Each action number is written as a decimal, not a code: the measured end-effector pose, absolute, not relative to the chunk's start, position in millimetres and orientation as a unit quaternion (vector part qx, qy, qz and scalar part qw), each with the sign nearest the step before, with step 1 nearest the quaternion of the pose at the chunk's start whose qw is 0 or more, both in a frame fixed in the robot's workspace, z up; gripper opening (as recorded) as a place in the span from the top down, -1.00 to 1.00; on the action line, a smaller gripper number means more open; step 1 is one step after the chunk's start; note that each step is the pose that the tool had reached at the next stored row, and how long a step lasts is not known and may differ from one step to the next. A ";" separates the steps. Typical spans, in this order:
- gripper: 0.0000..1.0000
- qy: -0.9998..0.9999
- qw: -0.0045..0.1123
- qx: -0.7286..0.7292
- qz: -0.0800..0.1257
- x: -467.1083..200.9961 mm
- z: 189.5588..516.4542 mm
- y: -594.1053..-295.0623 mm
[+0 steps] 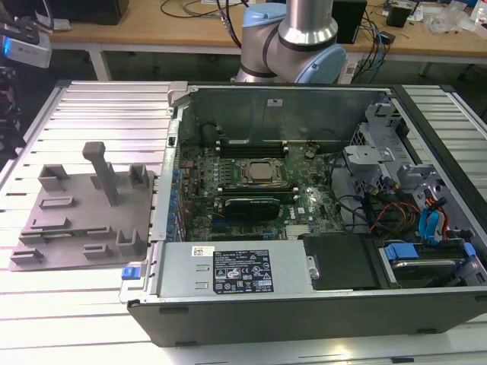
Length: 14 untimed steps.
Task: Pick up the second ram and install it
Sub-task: 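Pick up the second ram and move it above second insertion slot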
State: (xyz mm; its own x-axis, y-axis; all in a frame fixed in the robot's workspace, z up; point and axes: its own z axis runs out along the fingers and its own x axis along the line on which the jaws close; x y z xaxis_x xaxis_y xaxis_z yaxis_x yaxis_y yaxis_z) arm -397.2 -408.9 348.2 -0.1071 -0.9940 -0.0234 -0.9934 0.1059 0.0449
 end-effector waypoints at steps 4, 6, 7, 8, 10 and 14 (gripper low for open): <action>0.44 -0.744 0.006 0.668 -0.025 -397.2 343.2 -408.9; 0.44 -0.744 0.006 0.668 -0.025 -397.2 341.9 -408.9; 0.44 -0.744 0.006 0.668 -0.025 -397.2 341.1 -408.9; 0.44 -0.744 0.006 0.668 -0.025 -397.2 340.4 -408.9; 0.44 -0.744 0.006 0.668 -0.025 -397.2 338.6 -408.9; 0.44 -0.744 0.006 0.668 -0.025 -397.2 333.0 -408.9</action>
